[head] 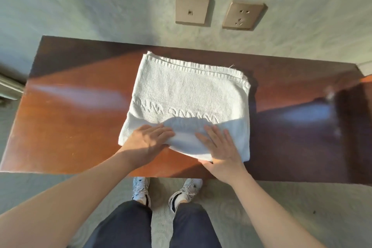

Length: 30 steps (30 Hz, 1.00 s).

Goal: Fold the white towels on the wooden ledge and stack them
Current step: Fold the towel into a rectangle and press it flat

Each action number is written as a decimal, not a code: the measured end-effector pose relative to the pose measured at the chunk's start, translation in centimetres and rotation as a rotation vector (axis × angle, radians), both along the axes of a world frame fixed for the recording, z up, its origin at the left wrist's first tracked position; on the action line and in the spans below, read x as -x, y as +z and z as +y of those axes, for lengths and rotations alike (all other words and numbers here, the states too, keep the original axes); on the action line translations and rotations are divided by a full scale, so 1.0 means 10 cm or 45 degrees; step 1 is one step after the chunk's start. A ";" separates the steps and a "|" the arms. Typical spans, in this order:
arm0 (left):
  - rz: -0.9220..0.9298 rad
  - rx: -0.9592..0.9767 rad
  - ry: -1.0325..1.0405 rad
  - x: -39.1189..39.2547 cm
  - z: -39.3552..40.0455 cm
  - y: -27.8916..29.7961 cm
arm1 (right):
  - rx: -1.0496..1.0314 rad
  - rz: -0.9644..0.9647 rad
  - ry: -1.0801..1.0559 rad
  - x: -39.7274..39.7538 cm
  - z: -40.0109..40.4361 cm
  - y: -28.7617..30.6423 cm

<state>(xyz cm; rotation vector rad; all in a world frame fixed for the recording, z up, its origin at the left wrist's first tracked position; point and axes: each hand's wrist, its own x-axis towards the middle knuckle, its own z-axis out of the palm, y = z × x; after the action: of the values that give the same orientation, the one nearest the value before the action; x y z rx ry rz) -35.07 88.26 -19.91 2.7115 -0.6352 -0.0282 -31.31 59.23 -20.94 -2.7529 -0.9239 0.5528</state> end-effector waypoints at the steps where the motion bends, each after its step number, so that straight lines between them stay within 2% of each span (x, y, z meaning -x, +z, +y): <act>1: 0.052 0.005 0.014 -0.04 -0.01 0.06 | -0.042 0.017 0.009 -0.07 -0.04 0.05; 6: 0.711 -0.051 0.243 -0.42 0.03 0.52 | -0.075 0.459 -0.098 -0.62 -0.01 0.69; 10: 0.979 0.024 0.180 -1.05 0.14 0.85 | 0.031 0.758 -0.190 -1.25 0.05 1.08; 13: 1.238 0.076 0.106 -1.64 0.24 0.99 | 0.080 0.824 -0.173 -1.73 0.17 1.24; 17: 1.532 0.108 0.174 -2.26 0.45 1.04 | 0.108 0.807 -0.116 -2.34 0.34 1.32; 19: 1.572 0.138 0.252 -2.48 0.51 1.04 | 0.129 0.747 -0.103 -2.59 0.42 1.35; 21: 1.624 0.272 0.285 -2.69 0.53 0.99 | 0.145 0.668 -0.106 -2.79 0.45 1.31; 23: 1.646 0.330 0.281 -2.89 0.54 0.94 | 0.114 0.660 -0.191 -2.96 0.48 1.22; 25: 1.521 0.183 0.279 -3.07 0.54 0.86 | 0.089 0.691 -0.302 -3.07 0.53 1.05; 28: 1.223 -0.006 0.235 -3.28 0.52 0.71 | 0.328 0.389 -0.214 -3.07 0.60 0.83; 30: 0.990 -0.164 0.219 -3.30 0.50 0.58 | 0.348 0.247 -0.255 -2.98 0.64 0.67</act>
<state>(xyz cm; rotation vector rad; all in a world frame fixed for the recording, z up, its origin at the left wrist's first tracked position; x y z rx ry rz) -2.06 93.22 -14.08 2.5516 -0.1648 -1.0431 -1.48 65.59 -14.19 -2.9129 -0.5567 0.9505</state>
